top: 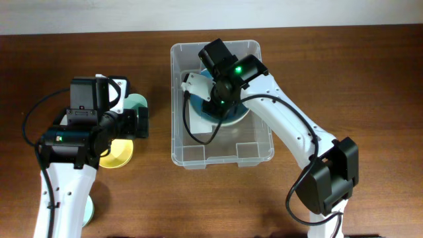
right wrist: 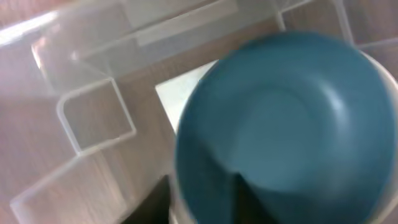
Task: Pack container
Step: 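Lift the blue bowl and stack it onto the cream bowls, then release the blue bowl and retract the right gripper to the right, then grasp the mint-green cup with the left gripper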
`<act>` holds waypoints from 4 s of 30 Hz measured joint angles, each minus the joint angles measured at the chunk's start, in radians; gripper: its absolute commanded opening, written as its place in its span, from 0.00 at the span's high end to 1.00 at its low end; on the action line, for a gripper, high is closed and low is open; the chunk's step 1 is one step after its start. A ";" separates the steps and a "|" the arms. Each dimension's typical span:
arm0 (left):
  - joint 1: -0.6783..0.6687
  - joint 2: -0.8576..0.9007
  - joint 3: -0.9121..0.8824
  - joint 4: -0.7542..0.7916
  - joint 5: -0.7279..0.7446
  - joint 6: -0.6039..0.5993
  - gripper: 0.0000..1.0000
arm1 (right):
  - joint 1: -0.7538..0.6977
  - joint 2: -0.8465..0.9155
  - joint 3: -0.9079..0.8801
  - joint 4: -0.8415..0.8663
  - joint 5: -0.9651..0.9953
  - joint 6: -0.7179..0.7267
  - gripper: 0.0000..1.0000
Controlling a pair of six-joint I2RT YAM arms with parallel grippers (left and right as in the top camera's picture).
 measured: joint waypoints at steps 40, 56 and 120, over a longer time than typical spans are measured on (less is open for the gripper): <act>0.000 0.000 0.000 0.023 0.000 0.000 0.00 | -0.880 -0.132 0.206 -0.308 0.160 0.870 0.01; 0.000 0.000 0.001 0.073 0.001 0.000 0.00 | -0.803 -0.756 -0.497 -0.183 0.119 0.873 0.01; -0.187 0.660 0.738 -0.206 -0.008 -0.045 0.99 | -0.787 -0.791 -0.729 -0.093 0.129 0.881 0.01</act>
